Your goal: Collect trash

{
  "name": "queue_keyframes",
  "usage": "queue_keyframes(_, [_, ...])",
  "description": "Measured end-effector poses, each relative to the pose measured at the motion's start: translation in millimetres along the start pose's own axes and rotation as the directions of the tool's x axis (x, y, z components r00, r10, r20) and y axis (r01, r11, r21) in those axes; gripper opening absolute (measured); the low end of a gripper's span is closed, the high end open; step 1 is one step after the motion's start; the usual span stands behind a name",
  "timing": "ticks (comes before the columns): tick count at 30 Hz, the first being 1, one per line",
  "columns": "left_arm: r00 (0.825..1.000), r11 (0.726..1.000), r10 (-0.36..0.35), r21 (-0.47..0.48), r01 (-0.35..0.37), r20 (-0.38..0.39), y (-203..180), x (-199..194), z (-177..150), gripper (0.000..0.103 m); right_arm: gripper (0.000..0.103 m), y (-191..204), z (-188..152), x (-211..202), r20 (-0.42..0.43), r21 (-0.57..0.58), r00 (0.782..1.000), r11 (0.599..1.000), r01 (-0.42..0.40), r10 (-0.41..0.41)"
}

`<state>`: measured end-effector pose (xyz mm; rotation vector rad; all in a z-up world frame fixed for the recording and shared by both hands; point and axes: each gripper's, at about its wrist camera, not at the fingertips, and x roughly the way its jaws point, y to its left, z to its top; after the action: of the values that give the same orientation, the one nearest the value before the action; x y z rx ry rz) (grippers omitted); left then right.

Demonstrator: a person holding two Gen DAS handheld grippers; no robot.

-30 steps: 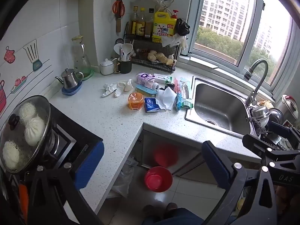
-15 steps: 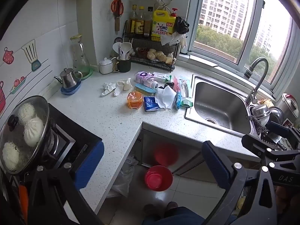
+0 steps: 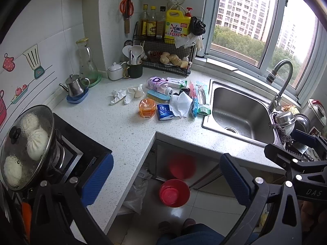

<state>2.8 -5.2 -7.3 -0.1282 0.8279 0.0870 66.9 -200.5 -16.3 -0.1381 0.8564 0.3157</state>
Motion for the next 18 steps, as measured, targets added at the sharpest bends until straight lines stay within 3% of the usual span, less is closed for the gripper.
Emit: queue_keyframes(18, [1.0, 1.0, 0.0, -0.002, 0.0, -0.014, 1.8, -1.9, -0.5, 0.103, 0.103, 1.5, -3.3, -1.4, -0.005, -0.001, 1.0, 1.0, -0.004, 0.004])
